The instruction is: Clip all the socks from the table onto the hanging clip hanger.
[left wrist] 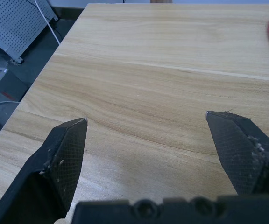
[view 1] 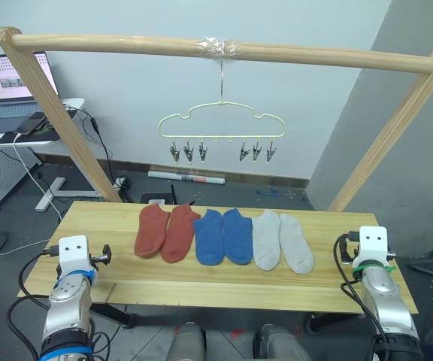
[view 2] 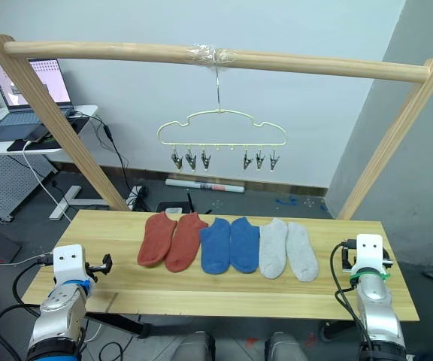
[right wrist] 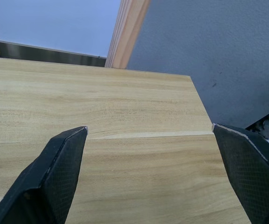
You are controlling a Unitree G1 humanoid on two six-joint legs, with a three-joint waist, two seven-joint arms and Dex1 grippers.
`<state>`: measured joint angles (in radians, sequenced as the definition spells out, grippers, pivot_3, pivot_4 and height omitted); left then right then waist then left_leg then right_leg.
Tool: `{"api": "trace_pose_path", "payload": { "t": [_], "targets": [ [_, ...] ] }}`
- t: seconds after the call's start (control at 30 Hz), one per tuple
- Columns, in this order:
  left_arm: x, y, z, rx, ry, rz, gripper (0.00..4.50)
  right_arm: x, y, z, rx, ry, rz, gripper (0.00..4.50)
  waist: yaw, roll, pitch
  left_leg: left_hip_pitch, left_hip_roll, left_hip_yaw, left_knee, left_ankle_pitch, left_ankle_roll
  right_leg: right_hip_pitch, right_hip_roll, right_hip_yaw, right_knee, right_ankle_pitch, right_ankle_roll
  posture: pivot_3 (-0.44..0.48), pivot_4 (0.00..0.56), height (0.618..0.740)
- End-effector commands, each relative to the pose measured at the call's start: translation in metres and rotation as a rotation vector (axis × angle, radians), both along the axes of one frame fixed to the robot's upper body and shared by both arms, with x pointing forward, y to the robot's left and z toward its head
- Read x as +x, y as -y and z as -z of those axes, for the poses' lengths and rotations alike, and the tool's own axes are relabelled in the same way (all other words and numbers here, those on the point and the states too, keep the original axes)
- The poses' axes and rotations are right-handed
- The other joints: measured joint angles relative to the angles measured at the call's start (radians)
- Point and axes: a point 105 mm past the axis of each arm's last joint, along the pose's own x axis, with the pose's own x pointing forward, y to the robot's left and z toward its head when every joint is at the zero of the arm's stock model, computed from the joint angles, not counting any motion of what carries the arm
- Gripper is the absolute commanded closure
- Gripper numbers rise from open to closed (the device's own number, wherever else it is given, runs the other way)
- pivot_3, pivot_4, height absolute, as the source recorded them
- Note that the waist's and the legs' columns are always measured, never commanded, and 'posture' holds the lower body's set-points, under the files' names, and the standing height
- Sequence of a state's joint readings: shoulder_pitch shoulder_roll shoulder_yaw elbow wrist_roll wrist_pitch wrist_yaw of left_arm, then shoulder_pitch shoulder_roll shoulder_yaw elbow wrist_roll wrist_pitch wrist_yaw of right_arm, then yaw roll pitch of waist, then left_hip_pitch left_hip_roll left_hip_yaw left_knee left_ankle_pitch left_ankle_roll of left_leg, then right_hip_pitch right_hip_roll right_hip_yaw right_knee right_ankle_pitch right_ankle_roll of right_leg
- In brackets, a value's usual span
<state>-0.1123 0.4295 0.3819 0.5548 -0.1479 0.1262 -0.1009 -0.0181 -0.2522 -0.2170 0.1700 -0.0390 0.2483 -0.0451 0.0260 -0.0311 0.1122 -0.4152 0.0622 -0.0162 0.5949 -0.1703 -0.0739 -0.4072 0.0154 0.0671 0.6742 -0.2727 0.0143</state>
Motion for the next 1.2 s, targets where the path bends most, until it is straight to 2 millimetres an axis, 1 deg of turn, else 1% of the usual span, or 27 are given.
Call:
{"api": "trace_pose_path", "payload": {
  "t": [0.03,0.3,0.4,0.53,0.6,0.67,0.73,0.8,0.9,0.93,0.97,1.07,1.2],
  "targets": [
    [0.004,-0.006,-0.015,0.016,0.054,-0.008,0.03,0.007,0.003,-0.020,-0.025,0.068,0.000,0.00,0.000,0.000,0.000,0.000,0.000,0.000,0.000,0.000,0.000,0.000,0.000,0.000,0.000,0.000,0.000,0.203,0.110,0.740],
    [0.004,-0.005,-0.018,0.002,0.068,0.002,0.03,0.008,0.000,-0.021,-0.024,0.069,-0.012,0.00,0.000,-0.001,0.004,0.000,0.000,0.000,0.000,0.000,0.000,0.000,0.000,0.000,0.000,0.000,0.000,0.208,0.111,0.740],
    [0.007,0.001,-0.020,-0.033,0.082,0.034,0.03,0.008,-0.001,-0.021,0.000,0.070,-0.004,0.00,0.000,-0.002,0.004,0.000,0.000,0.000,0.000,0.000,0.000,0.000,0.000,0.000,0.000,0.000,0.000,0.206,0.114,0.740],
    [0.007,0.011,-0.029,-0.112,0.140,0.073,0.03,0.012,-0.006,-0.026,0.020,0.077,-0.024,0.00,0.000,-0.002,0.008,0.000,0.000,0.000,0.000,0.000,0.000,0.000,0.000,0.000,0.000,0.000,0.000,0.204,0.118,0.740],
    [0.007,0.017,-0.037,-0.102,0.164,0.110,0.03,0.015,-0.013,-0.028,0.047,0.084,-0.060,0.00,0.000,-0.002,0.012,0.000,0.000,0.000,0.000,0.000,0.000,0.000,0.000,0.000,0.000,0.000,0.000,0.203,0.129,0.740],
    [0.007,0.028,-0.050,-0.086,0.196,0.176,0.03,0.019,-0.023,-0.033,0.056,0.098,-0.124,0.00,0.000,-0.002,0.017,0.000,0.001,0.000,0.000,0.000,0.000,0.000,-0.001,0.000,0.000,0.000,0.000,0.204,0.144,0.740],
    [0.007,0.043,-0.071,-0.058,0.249,0.262,0.03,0.025,-0.040,-0.046,0.066,0.130,-0.242,0.00,0.000,-0.002,0.029,0.000,0.001,0.000,-0.001,0.000,0.000,0.000,-0.001,0.001,0.000,0.000,-0.001,0.205,0.155,0.740],
    [0.009,0.061,-0.093,-0.046,0.311,0.350,0.03,0.029,-0.061,-0.060,0.100,0.170,-0.384,0.00,0.000,-0.002,0.039,-0.001,0.001,0.000,-0.001,0.000,0.000,-0.001,-0.001,0.001,0.000,0.000,-0.001,0.206,0.172,0.740],
    [0.014,0.080,-0.122,-0.057,0.392,0.428,0.62,0.030,-0.088,-0.078,0.122,0.200,-0.572,0.00,0.002,-0.001,0.061,-0.001,0.001,0.000,-0.001,0.000,0.000,-0.001,-0.001,0.002,0.000,0.000,-0.001,0.210,0.196,0.740],
    [0.017,0.085,-0.130,-0.055,0.411,0.445,0.95,0.030,-0.095,-0.084,0.126,0.209,-0.628,0.00,0.003,-0.001,0.065,-0.001,0.001,0.000,-0.001,0.000,0.000,-0.001,-0.001,0.002,0.000,0.000,-0.001,0.211,0.202,0.740],
    [0.021,0.089,-0.137,-0.054,0.422,0.459,1.18,0.030,-0.102,-0.089,0.133,0.219,-0.674,0.00,0.006,-0.001,0.068,-0.002,0.001,0.000,-0.001,0.000,0.000,-0.001,-0.001,0.002,0.000,0.000,-0.001,0.213,0.210,0.740],
    [0.036,0.109,-0.154,-0.021,0.442,0.525,2.11,0.031,-0.123,-0.112,0.232,0.265,-0.809,0.00,0.008,-0.001,0.087,-0.002,0.001,0.000,-0.001,0.000,0.000,-0.001,0.000,0.000,0.000,-0.001,-0.001,0.218,0.219,0.740],
    [0.055,0.131,-0.177,-0.029,0.497,0.574,2.11,0.030,-0.152,-0.141,0.284,0.316,-0.990,0.00,0.011,-0.001,0.103,-0.004,0.001,-0.001,-0.001,0.000,0.000,-0.002,0.000,-0.001,-0.001,0.000,0.001,0.216,0.230,0.740]
  ]
}}
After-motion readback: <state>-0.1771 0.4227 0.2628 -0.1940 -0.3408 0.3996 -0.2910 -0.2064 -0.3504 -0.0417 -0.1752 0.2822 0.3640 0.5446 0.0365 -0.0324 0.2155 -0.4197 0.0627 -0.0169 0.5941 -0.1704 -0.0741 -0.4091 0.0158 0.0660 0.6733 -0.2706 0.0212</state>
